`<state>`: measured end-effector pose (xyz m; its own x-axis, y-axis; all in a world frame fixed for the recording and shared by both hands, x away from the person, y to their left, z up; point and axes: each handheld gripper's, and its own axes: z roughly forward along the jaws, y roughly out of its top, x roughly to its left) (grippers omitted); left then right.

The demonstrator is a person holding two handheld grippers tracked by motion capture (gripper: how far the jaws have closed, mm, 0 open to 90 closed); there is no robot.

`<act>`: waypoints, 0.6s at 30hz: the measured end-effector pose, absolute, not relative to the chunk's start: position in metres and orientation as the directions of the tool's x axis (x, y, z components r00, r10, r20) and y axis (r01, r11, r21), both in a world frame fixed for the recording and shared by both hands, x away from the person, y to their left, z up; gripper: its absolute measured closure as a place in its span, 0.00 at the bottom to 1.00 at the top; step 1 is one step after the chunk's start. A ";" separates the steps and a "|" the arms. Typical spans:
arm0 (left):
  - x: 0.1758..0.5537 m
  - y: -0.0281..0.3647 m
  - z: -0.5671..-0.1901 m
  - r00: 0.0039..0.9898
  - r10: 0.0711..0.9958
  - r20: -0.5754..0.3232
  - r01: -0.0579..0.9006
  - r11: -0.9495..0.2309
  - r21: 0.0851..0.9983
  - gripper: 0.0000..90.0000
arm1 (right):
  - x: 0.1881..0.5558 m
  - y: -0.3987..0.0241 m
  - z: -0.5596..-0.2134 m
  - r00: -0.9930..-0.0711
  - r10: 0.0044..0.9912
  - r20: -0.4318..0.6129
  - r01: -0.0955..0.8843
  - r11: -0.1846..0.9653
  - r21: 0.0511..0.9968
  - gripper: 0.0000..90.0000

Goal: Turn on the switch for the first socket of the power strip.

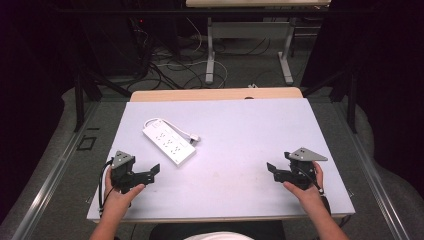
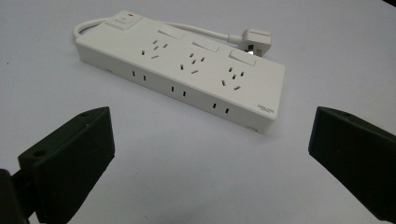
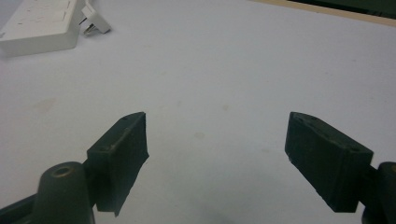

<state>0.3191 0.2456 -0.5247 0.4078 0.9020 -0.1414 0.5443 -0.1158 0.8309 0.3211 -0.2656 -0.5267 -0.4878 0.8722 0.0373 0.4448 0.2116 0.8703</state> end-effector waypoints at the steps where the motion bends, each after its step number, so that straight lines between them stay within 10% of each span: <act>1: 0.319 0.245 -0.525 0.406 0.903 -0.139 0.545 -0.117 0.830 0.00 | 0.321 -0.266 -0.527 -0.488 0.872 0.037 0.445 0.212 0.870 0.23; 18: 0.312 0.231 -0.532 0.432 0.894 -0.120 0.539 -0.150 0.829 0.05 | 0.329 -0.259 -0.526 -0.518 0.855 0.011 0.438 0.254 0.862 0.23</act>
